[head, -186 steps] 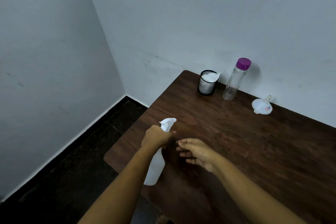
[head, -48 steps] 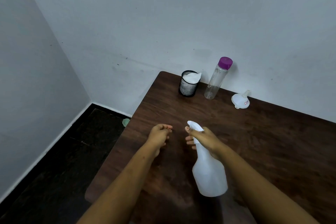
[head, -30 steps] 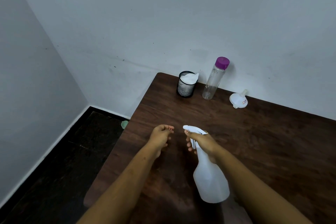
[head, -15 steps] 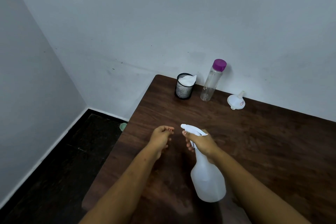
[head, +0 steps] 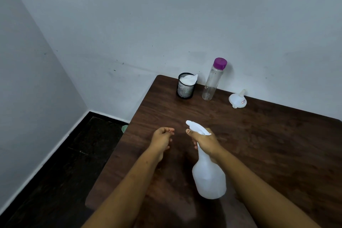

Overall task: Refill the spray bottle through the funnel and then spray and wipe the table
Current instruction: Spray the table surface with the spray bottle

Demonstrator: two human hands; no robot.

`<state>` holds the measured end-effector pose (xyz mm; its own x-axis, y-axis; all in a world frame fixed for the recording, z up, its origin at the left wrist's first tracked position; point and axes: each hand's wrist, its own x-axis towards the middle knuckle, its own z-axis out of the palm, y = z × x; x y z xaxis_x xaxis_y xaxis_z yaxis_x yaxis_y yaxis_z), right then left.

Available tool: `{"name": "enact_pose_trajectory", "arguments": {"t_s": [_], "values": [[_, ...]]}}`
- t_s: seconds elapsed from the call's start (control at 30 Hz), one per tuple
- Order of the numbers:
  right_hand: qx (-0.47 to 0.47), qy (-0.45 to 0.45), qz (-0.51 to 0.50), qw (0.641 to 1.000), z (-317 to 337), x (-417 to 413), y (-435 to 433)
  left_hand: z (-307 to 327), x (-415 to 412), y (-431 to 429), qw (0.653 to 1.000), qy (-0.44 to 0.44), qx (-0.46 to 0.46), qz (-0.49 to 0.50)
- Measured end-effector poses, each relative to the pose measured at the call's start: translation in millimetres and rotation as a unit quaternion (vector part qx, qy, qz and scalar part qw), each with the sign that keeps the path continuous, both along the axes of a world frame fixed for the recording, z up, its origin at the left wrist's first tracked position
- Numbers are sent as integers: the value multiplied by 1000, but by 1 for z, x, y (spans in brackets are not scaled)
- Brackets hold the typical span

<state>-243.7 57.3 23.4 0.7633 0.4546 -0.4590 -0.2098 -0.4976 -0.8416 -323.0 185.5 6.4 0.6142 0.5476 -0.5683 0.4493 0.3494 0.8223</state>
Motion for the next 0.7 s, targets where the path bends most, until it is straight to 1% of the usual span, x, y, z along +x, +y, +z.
{"name": "enact_pose_trajectory", "arguments": {"t_s": [0.17,0.23,0.33,0.43,0.6,0.7], "values": [[45,42,92,994,12,-3,-12,6,-6,-4,1000,-13,5,-4],[68,35,72,994,13,-7,-12,7,-8,-4,1000,-19,9,-8],[71,-3,42,997,15,-16,-10,11,-11,-5,999,-44,10,-28],[85,3,53,995,13,-20,-9,12,-14,-5,995,-83,1,-59],[118,76,98,985,18,-22,-9,18,-16,-5,979,-173,-26,-104],[120,68,106,985,17,-24,-7,21,-16,-5,969,-218,-44,-108]]}}
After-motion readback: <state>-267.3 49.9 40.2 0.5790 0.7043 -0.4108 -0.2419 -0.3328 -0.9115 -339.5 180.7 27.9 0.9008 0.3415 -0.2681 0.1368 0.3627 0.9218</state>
